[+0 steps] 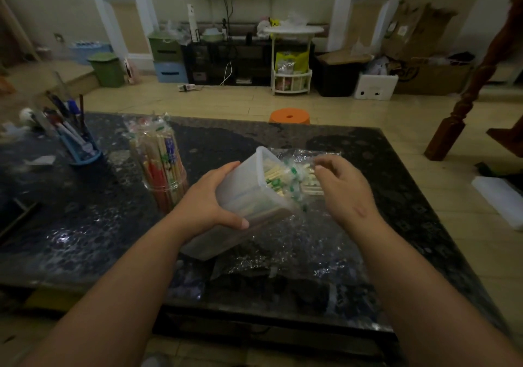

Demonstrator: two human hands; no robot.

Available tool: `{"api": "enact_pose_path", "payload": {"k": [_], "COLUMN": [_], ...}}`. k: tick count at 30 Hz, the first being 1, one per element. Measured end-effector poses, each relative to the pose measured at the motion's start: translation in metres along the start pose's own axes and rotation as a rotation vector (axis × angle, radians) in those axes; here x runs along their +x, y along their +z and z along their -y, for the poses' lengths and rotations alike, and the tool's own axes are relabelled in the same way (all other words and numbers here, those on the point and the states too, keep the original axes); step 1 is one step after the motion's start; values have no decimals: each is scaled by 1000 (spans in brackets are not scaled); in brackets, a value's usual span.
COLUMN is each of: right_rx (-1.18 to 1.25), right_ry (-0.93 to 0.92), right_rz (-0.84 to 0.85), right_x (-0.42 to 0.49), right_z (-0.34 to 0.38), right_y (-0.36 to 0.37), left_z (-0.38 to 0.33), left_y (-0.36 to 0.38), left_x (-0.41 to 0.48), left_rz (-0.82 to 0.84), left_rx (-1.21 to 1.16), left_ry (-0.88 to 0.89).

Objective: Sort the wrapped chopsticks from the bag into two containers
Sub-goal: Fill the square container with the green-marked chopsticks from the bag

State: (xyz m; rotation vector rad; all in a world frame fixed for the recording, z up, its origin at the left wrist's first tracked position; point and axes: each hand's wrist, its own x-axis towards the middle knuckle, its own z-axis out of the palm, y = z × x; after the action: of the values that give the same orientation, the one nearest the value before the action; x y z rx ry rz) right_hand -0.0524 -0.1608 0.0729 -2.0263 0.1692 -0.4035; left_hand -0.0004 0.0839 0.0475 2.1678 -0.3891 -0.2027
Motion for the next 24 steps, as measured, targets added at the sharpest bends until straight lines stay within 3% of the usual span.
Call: {"api": "enact_pose_path", "payload": {"k": [4, 10, 13, 16, 19, 24], "right_rx": [-136, -320, -509, -910, -1104, -966], "right_ry": [70, 319, 344, 179, 125, 159], "right_rz": [71, 843, 944, 1029, 993, 573], "right_x": [-1, -13, -15, -16, -21, -30], "right_z": [-9, -11, -18, -30, -59, -101], "right_y": [-5, -8, 2, 16, 32, 51], "left_z": [2, -1, 0, 1, 3, 5], "left_y": [-2, -2, -2, -2, -2, -4], "left_x": [1, 0, 0, 0, 0, 1], "left_rz": [-35, -39, -47, -74, -110, -157], "left_rx": [6, 3, -17, -26, -43, -77], "left_ry": [-27, -27, -33, -30, -25, -3]}}
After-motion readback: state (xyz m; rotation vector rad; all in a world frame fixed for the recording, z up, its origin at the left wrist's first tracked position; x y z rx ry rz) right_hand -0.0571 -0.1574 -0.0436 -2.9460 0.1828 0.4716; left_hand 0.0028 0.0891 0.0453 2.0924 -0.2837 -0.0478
